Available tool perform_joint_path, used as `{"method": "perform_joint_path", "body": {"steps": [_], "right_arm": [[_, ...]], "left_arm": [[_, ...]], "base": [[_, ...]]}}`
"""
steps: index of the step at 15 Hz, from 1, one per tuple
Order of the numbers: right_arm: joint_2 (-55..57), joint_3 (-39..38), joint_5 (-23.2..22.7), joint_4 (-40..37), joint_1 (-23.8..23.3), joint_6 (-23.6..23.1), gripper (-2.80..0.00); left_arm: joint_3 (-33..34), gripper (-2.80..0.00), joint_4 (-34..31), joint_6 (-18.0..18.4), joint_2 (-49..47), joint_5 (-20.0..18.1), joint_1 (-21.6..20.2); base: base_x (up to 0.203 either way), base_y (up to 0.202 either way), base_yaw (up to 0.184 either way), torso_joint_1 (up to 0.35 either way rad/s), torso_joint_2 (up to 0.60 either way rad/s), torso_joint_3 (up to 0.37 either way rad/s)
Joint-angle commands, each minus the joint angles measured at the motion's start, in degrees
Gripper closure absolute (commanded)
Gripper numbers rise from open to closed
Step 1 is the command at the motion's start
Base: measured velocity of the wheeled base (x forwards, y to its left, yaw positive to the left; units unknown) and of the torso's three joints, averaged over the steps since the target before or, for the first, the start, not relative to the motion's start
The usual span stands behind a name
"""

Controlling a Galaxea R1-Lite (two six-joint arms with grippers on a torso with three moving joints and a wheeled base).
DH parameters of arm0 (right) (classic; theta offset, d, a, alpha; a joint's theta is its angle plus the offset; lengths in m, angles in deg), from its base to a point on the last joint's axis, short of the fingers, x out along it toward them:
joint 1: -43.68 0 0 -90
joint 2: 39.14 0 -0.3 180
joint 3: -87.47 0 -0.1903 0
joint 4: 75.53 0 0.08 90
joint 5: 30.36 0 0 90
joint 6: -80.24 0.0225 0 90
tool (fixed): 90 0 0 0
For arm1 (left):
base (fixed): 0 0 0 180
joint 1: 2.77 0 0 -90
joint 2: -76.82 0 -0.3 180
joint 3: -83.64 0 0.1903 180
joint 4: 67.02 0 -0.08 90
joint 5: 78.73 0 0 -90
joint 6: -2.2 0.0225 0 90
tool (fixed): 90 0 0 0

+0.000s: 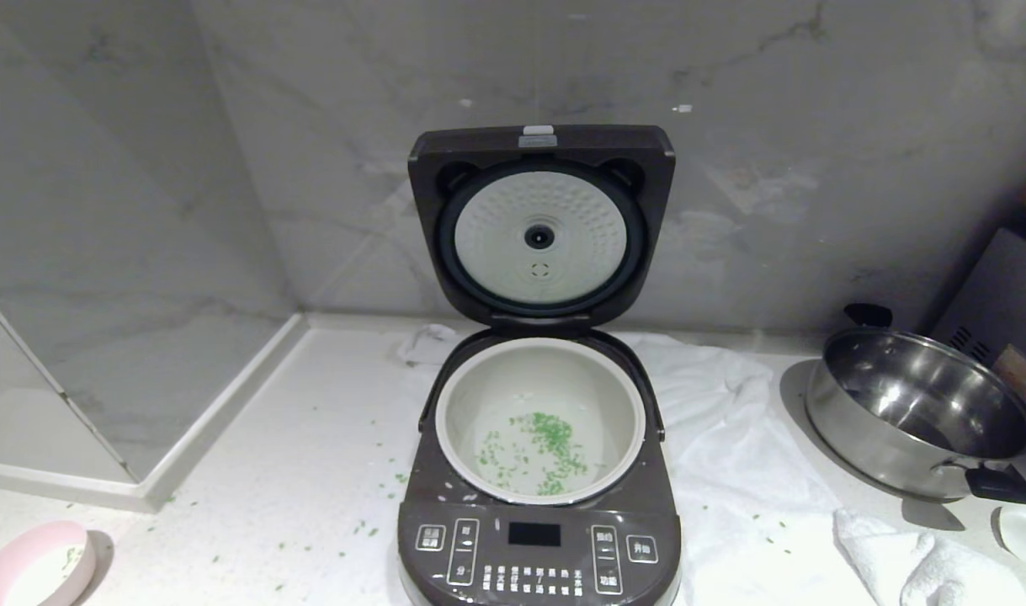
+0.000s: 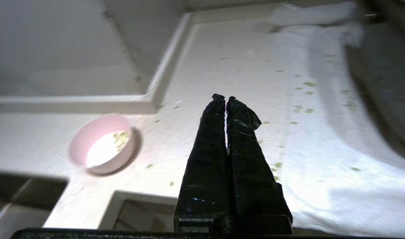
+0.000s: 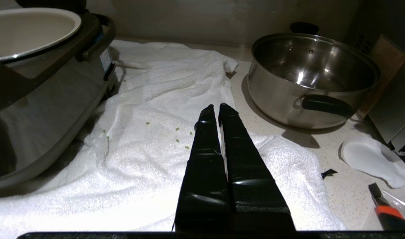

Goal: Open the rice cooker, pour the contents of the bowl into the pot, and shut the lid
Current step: Turn on the tap

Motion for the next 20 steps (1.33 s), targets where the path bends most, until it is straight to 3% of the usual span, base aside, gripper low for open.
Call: {"method": "perform_joint_path", "body": {"steps": [1, 3, 20], "right_arm": [[0.07, -0.09, 0.83, 0.06, -0.09, 1.0, 0.0], [0.07, -0.09, 0.92, 0.08, 0.0, 2.03, 0.0], [0.07, -0.09, 0.74, 0.08, 0.0, 1.62, 0.0]], "left_arm": [[1.42, 0.0, -0.33, -0.84, 1.07, -2.12, -0.05], [1.14, 0.0, -5.41, -4.81, 0.99, -6.56, 0.15], [1.16, 0.0, -5.42, -5.75, 1.05, -6.44, 0.12]], "base": [[0.0, 0.0, 0.0, 0.0, 0.0, 0.0], [0.0, 0.0, 0.0, 0.0, 0.0, 0.0], [0.0, 0.0, 0.0, 0.0, 0.0, 0.0]]}}
